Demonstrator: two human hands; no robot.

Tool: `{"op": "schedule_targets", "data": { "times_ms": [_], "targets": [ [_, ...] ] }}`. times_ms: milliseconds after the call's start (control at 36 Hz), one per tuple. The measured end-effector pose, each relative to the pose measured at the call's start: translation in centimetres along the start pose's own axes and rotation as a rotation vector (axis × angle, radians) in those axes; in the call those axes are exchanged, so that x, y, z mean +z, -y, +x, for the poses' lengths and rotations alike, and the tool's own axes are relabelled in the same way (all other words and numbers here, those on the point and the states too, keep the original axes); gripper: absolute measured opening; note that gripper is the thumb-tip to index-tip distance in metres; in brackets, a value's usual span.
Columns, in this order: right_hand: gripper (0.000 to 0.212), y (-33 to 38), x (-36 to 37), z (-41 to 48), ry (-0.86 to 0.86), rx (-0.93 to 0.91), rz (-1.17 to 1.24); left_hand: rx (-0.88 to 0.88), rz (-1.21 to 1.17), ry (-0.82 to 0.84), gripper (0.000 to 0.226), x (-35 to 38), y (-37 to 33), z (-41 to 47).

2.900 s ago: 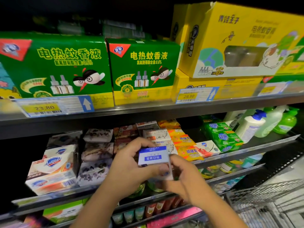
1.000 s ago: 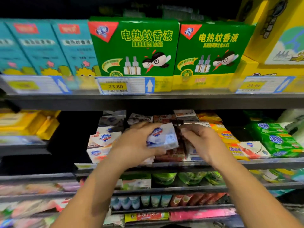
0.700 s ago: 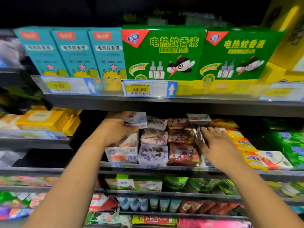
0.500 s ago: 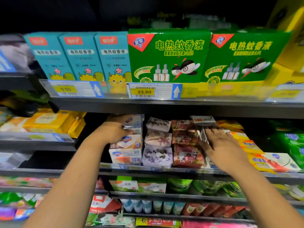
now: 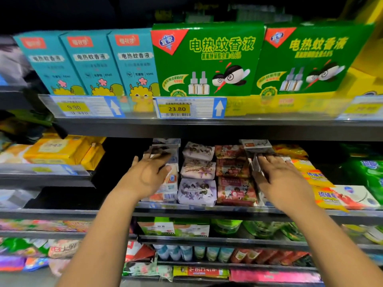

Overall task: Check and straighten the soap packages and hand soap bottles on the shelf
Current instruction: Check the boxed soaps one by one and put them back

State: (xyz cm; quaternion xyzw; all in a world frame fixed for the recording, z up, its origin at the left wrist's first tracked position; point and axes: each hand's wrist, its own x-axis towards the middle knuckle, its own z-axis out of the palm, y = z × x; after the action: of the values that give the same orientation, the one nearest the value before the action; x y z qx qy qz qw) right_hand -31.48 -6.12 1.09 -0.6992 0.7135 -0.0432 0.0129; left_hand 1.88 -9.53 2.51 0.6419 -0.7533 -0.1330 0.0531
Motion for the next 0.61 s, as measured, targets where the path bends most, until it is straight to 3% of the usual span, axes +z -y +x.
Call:
{"op": "schedule_targets", "data": {
  "times_ms": [139,194,278,361,472,611],
  "targets": [
    [0.055,-0.1,0.3,0.2,-0.044,0.033,0.104,-0.048,0.101,-0.085,0.041,-0.1,-1.6,-0.8],
    [0.051,-0.5,0.0,0.5,-0.022,0.056,0.281,-0.067,0.161,-0.106,0.036,-0.3,-2.6,-0.7],
    [0.017,-1.3,-0.8,0.5,0.027,0.072,0.587,-0.08,0.203,-0.094,0.037,-0.8,-4.9,-0.2],
    [0.037,-3.7,-2.1,0.3,-0.005,0.068,0.699,0.004,0.115,-0.082,0.038,-0.7,-8.5,0.5],
    [0.016,-8.1,-3.6,-0.6,-0.038,0.014,0.605,0.148,-0.077,-0.075,0.036,1.0,-15.2,0.8],
    [0.021,-15.3,-3.3,-1.1,0.038,0.047,0.408,0.368,-0.118,0.037,0.043,4.8,-22.5,2.9]
  ]
}}
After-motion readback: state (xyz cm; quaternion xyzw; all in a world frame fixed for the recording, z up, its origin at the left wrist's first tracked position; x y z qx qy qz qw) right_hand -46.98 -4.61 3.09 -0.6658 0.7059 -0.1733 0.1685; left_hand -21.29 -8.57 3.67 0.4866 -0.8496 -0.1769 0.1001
